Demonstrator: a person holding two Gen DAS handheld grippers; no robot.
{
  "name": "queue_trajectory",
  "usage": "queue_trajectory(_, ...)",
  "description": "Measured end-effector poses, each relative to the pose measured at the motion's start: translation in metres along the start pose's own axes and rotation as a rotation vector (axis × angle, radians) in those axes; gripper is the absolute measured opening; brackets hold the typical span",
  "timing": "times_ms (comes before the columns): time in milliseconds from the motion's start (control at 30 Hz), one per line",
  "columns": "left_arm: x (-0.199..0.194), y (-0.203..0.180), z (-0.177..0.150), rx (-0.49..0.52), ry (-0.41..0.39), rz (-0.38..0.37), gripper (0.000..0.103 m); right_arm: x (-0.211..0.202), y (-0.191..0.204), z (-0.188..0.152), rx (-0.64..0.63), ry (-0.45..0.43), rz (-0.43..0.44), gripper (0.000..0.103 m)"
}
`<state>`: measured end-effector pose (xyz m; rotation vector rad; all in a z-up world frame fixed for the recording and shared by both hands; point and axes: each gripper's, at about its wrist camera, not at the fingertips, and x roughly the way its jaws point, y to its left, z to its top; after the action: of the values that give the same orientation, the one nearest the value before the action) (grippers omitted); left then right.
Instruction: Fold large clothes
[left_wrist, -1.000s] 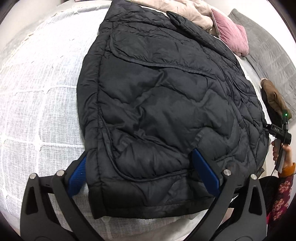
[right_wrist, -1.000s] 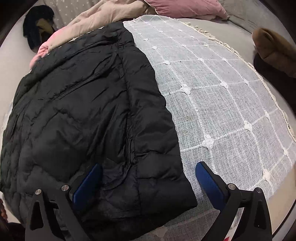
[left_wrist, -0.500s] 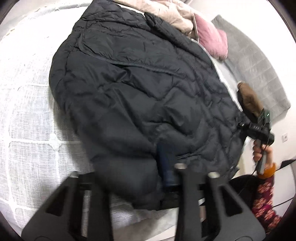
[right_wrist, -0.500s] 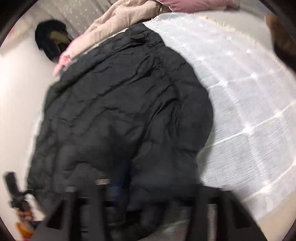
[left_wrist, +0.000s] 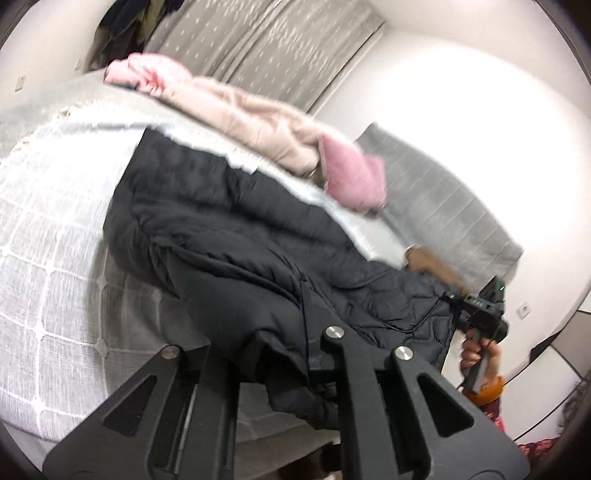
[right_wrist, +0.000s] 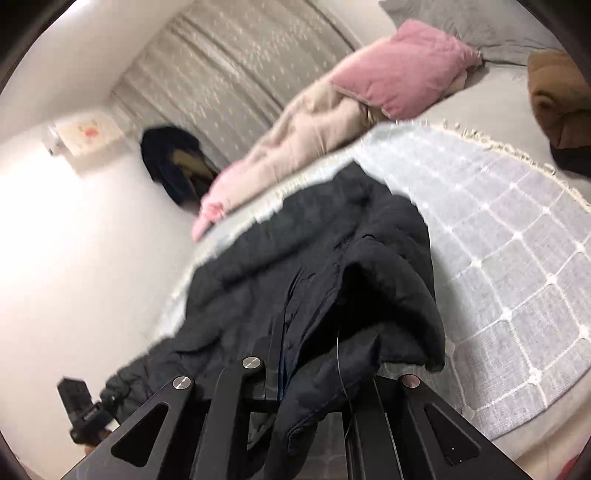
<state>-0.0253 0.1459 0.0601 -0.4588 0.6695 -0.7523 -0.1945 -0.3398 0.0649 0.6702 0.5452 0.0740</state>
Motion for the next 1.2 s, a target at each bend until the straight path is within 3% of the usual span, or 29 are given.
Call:
queue_trajectory(200,-0.049,-0.029,0.005,0.035,-0.077,-0.081,0.011,-0.054,0.002,0.019,0.040,-0.140,0.039,0.007)
queue_trajectory(367,-0.082,-0.052,0.018,0.071,-0.151,-0.127,0.011,-0.102,0.039,0.025,-0.035,-0.247,0.065,0.007)
queue_trajectory(433,-0.081,-0.051,0.026,0.067,-0.166,-0.130,0.011,-0.104,0.054,0.032,-0.068,-0.266,0.058,0.007)
queue_trajectory(533,-0.069,-0.038,0.040,0.042,-0.162,-0.076,0.011,-0.099,0.064,0.043,-0.087,-0.257,0.044,0.007)
queue_trajectory(767,0.030,0.027,0.078,-0.085,-0.079,0.120,0.011,0.009,0.045,0.087,-0.043,-0.126,-0.094,0.007)
queue_trajectory(867,0.077,0.060,0.077,-0.097,-0.035,0.237,0.011,0.066,0.023,0.091,-0.023,-0.066,-0.158,0.007)
queue_trajectory(967,0.122,0.095,0.062,-0.098,0.074,0.339,0.012,0.122,-0.010,0.078,-0.013,0.024,-0.214,0.007)
queue_trajectory(1000,0.131,0.104,0.057,-0.098,0.097,0.357,0.014,0.147,-0.025,0.072,-0.001,0.097,-0.261,0.007)
queue_trajectory(1067,0.149,0.117,0.047,-0.086,0.138,0.377,0.017,0.175,-0.043,0.068,0.028,0.174,-0.268,0.008)
queue_trajectory(1200,0.150,0.121,0.051,-0.116,0.123,0.357,0.020,0.203,-0.068,0.067,0.103,0.201,-0.197,0.010)
